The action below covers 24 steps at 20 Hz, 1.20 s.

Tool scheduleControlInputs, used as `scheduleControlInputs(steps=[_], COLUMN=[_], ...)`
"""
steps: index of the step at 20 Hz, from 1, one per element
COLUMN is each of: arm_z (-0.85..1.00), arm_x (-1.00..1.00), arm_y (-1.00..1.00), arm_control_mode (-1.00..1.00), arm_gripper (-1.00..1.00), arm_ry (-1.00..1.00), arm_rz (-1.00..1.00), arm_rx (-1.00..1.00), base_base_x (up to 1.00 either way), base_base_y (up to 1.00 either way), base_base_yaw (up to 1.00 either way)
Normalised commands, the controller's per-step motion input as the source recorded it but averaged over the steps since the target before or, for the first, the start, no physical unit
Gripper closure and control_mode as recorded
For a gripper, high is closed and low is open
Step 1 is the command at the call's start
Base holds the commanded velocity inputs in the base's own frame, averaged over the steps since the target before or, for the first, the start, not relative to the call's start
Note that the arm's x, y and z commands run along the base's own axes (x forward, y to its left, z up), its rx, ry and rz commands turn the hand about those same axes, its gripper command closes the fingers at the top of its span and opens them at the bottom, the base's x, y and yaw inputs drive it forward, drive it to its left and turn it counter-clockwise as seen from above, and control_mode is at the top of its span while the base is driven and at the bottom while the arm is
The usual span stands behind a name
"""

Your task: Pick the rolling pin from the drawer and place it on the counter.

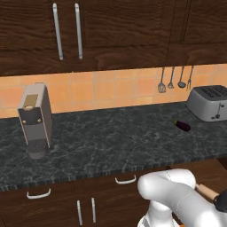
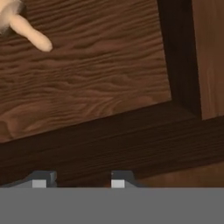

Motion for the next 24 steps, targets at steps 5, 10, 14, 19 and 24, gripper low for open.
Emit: scheduleControlInputs(steps=[5,10,14,19,24], arm_z=[-0.03,0.08,0.1,-0.12,-0.2], arm_x=[-0.19,0.54,0.62,0.57,0.25], arm_y=[-0.11,0.52,0.82,0.73,0.32], arm_control_mode=[-1.0,-1.0,-1.0,-1.0,-1.0], arm_gripper=[-1.0,-1.0,-1.0,-1.0,-1.0], arm_ry=[0.0,-0.06,-0.11,-0.15,-0.1], arm_rz=[0.0,0.0,0.1,0.43,0.25], arm_rx=[0.0,0.0,0.0,0.0,-0.02], base_base_x=[0.0,0.0,0.0,0.0,0.0], base_base_y=[0.0,0.0,0.0,0.0,0.0], base_base_yaw=[0.0,0.0,0.0,0.0,0.0])
